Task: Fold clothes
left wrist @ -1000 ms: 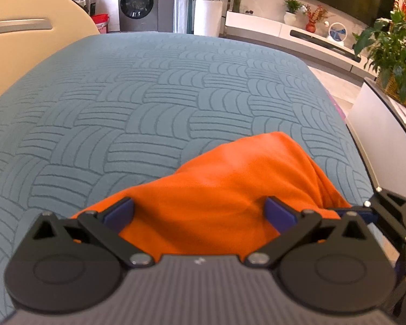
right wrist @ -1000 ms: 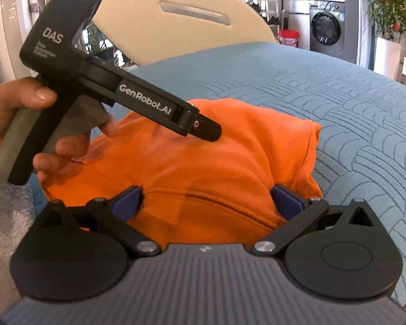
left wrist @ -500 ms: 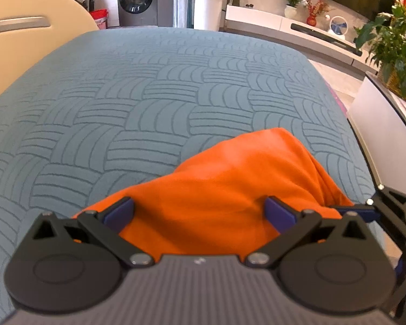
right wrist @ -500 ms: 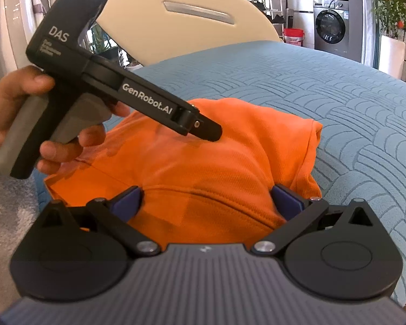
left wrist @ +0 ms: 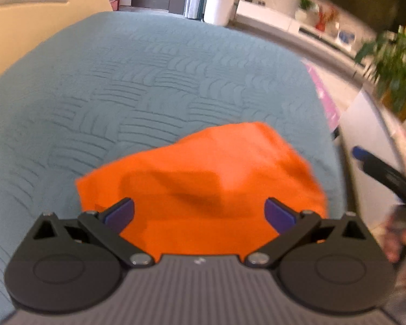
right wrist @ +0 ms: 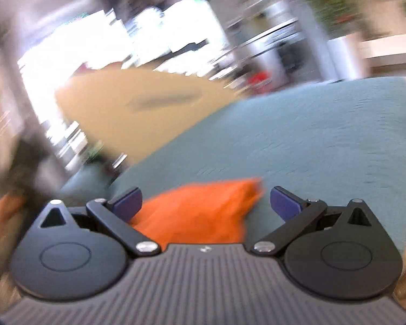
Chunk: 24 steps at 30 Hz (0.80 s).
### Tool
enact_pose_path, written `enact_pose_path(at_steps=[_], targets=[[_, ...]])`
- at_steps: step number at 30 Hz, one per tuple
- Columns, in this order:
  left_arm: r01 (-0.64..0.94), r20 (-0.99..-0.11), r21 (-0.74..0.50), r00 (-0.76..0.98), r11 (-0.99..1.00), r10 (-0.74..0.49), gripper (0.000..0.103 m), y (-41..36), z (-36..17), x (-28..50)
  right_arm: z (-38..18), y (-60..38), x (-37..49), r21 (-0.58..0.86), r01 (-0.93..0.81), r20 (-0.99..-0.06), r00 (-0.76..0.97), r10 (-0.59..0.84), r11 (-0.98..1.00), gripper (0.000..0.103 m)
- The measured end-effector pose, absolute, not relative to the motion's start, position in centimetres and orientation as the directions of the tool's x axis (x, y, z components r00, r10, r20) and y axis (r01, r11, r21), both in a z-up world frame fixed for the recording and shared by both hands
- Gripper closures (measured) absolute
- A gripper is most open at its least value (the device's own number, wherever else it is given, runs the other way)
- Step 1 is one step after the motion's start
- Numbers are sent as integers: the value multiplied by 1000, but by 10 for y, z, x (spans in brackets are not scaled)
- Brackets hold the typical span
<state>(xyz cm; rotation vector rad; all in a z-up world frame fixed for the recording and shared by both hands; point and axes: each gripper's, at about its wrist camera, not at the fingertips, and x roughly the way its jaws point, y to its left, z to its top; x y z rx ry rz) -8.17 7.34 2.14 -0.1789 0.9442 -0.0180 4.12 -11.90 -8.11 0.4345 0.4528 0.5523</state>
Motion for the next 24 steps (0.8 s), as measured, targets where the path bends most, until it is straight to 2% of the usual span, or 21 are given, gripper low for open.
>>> enact_pose_path(at_steps=[4,6,8,17,22,24], targets=[[-86,-816,-91,577,992,-24,0,50,7,-101,-89,-122,43,457,-233,-348,841,413,859,0],[-93,-829,-58,560,994,4,0,42,-4,-109,-94,-115,45,366,-173,-414,850,327,914,0],[-101,-841,-49,540,994,13,0,43,-9,-110,-95,-109,46,310,-165,-437,850,294,937,0],[-84,-834,-55,552,995,1,0,46,-8,-112,-99,-100,60,265,-155,-487,831,271,952,0],[-49,-809,124,574,991,130,0,28,-11,-127,-99,-96,62,260,-153,-496,826,268,953,0],[-38,-814,93,573,995,98,0,28,-9,-129,-101,-95,59,257,-158,-498,824,270,954,0]])
